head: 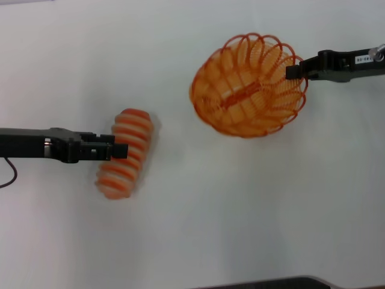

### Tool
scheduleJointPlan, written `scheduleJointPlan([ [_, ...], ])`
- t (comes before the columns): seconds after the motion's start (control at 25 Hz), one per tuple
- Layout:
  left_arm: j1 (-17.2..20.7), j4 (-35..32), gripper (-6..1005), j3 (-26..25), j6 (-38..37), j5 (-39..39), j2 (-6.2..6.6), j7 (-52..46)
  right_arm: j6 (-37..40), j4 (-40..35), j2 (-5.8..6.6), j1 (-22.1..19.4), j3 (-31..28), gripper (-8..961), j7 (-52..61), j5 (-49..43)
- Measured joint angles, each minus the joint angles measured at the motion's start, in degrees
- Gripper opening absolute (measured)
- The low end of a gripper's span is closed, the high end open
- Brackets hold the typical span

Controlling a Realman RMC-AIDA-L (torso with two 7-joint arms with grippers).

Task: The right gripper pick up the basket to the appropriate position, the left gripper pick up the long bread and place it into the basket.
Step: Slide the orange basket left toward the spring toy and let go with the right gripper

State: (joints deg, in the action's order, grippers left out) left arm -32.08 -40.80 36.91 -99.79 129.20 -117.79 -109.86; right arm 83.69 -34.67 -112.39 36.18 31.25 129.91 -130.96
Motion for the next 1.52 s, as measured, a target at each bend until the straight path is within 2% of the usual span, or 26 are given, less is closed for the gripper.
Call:
scheduleJointPlan([
  [0.52, -1.1, -0.2, 638, 0.0, 0.6, 0.0, 0.37, 0.0, -4.3, 10.5, -1.88, -7.5, -8.7, 96, 3.3, 9.9],
  [0.96, -0.9, -0.1, 637, 0.0, 0.7, 0.0, 0.37, 0.3, -7.5, 12.7, -3.42, -8.6, -8.8, 131, 3.3, 10.7],
  [1.4, -0.8, 0.0, 638, 0.0, 1.1, 0.0, 0.28, 0.4, -7.1, 13.3, -3.89, -9.0, -9.1, 347, 2.6, 10.9],
  [1.48, -0.8, 0.0, 637, 0.0, 1.1, 0.0, 0.28, 0.4, -6.6, 13.3, -3.96, -9.0, -9.1, 456, 2.5, 10.9],
  [1.52, -0.8, 0.0, 637, 0.0, 1.1, 0.0, 0.28, 0.4, -6.3, 13.3, -3.99, -9.1, -9.1, 456, 2.5, 10.9],
])
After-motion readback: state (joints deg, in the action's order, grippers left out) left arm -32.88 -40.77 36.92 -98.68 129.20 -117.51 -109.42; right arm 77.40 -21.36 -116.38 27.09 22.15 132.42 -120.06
